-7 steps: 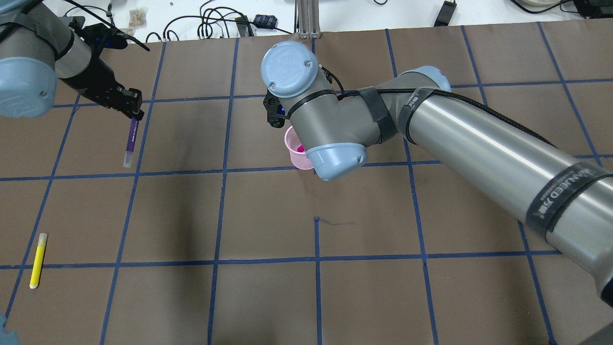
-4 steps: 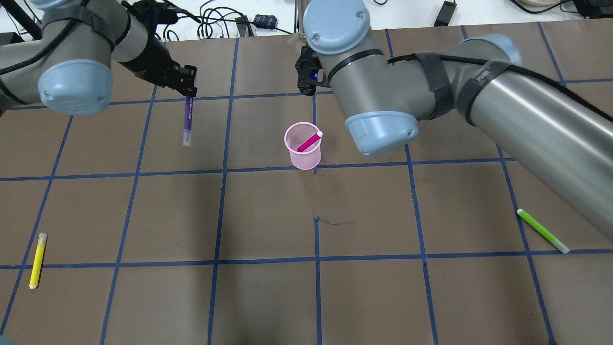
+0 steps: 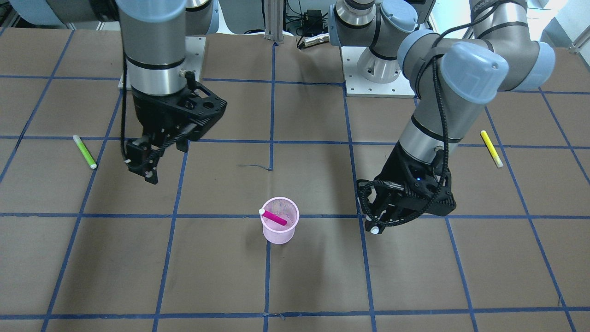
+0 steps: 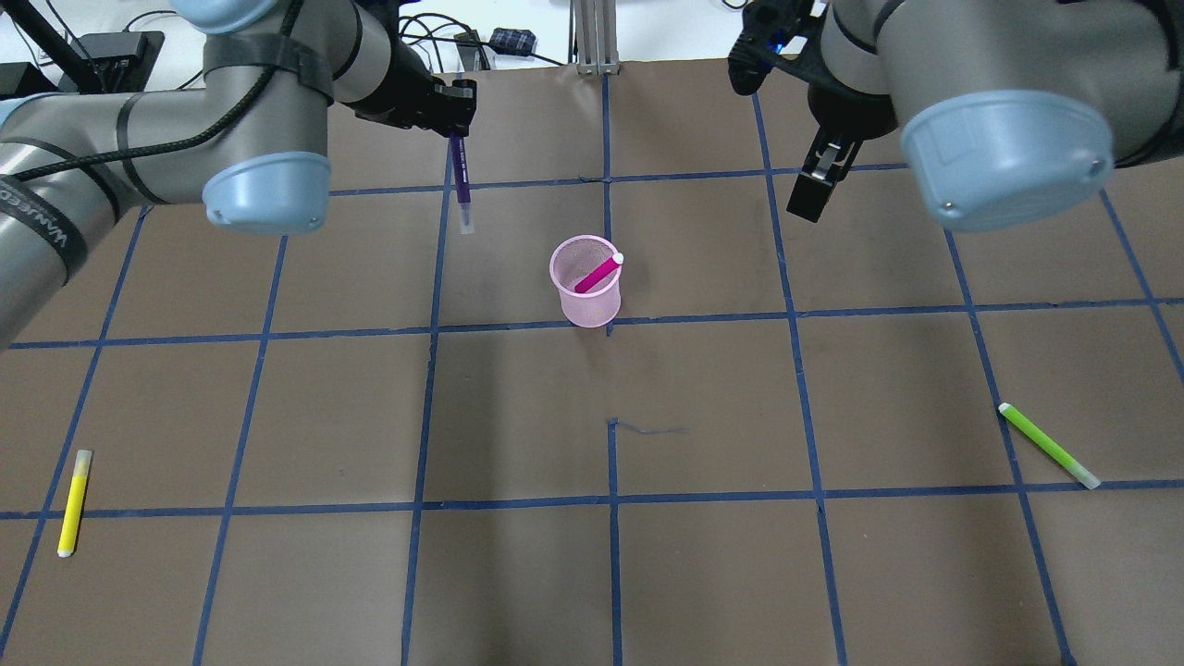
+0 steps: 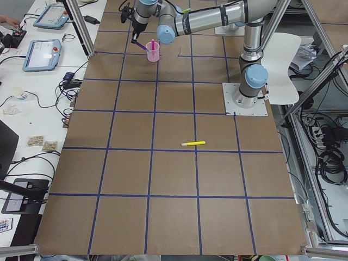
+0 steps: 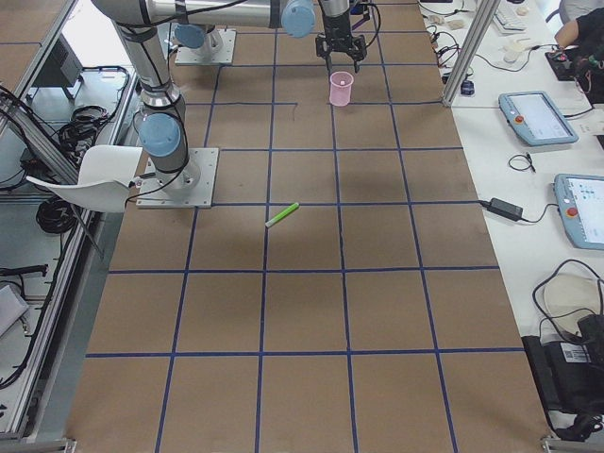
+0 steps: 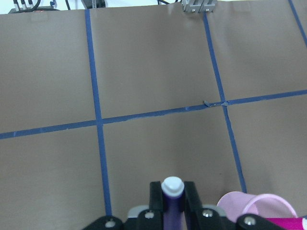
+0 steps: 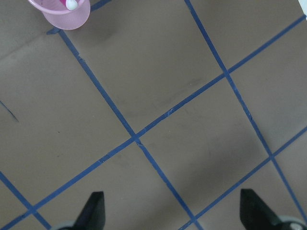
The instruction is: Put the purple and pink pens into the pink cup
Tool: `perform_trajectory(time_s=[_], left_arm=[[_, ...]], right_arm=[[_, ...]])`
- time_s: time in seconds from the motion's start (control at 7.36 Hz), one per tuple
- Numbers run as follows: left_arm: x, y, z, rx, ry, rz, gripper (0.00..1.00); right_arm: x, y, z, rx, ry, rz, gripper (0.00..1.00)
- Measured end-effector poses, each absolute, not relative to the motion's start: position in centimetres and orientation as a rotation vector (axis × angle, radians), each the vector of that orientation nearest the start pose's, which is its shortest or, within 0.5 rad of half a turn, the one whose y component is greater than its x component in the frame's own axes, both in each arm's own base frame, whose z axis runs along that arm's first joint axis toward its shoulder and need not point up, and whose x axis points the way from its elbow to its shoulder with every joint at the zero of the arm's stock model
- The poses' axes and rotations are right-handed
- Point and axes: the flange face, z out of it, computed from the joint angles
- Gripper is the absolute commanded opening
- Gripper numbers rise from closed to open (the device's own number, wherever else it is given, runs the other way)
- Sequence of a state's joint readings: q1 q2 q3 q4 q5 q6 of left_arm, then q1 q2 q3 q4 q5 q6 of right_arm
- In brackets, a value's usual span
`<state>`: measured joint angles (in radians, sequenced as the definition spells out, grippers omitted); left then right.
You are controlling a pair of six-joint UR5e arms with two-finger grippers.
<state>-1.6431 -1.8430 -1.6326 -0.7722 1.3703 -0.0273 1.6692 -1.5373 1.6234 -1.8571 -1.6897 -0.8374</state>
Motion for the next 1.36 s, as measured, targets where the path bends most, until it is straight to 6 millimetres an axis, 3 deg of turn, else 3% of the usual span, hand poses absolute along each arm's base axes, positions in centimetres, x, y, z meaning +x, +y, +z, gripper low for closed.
perform_trajectory(time_s=[0.27, 0.41, 0.68, 0.95, 1.36], left_arm=[[-25.6, -58.5, 40.0, 0.11, 3.285, -0.906, 0.0], [-27.3, -57.3, 39.4, 0.1, 3.269, -0.986, 0.0], [-27.7, -55.0, 37.0, 0.0, 3.251, -1.135, 0.0], [-27.4, -53.6, 34.7, -0.039, 3.243, -1.151, 0.0], [-27.2, -53.1, 32.1, -0.067, 3.226, -1.082, 0.0]], right_arm=[[16.4, -50.0, 48.6, -1.039, 3.109, -0.271, 1.0], [16.5, -49.8, 48.9, -0.826, 3.147, -0.296, 1.0], [16.9, -49.7, 49.5, -0.493, 3.152, -0.332, 1.0], [17.3, -49.4, 49.9, -0.241, 3.12, -0.343, 1.0], [17.6, -48.9, 50.0, -0.136, 3.083, -0.337, 1.0]])
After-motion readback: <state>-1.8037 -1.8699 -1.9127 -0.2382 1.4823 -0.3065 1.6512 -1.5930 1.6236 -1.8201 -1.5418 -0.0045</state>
